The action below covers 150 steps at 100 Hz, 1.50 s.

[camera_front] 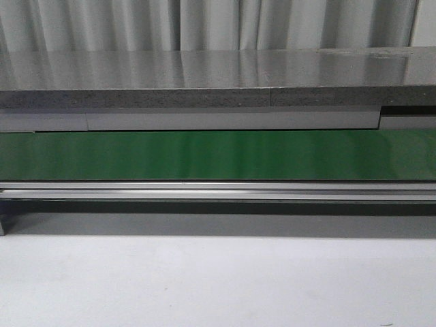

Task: Move button from left to right
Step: 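Lower the left gripper toward the yellow-capped button in the blue tray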

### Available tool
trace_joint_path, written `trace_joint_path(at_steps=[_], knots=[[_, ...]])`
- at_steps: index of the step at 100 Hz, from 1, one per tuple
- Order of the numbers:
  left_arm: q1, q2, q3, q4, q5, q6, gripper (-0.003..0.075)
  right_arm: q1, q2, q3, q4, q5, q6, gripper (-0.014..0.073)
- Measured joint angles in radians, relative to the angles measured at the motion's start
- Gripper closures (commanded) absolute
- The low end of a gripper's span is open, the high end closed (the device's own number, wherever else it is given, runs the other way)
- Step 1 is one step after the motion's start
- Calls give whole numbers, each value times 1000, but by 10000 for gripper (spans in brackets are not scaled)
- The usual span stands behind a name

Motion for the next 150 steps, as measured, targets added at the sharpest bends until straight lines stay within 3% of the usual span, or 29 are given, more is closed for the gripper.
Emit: trace_joint_path(at_steps=[70,92,125,150], knots=[[0,0,-20,-12,17,0,715,0,0,0,0,0,0,715],[0,106,-224,-20,198,0,715,0,0,0,0,0,0,715],[0,412,-590,71,682,0,715,0,0,0,0,0,0,715],[0,509,-667,32,732,0,715,0,0,0,0,0,0,715]])
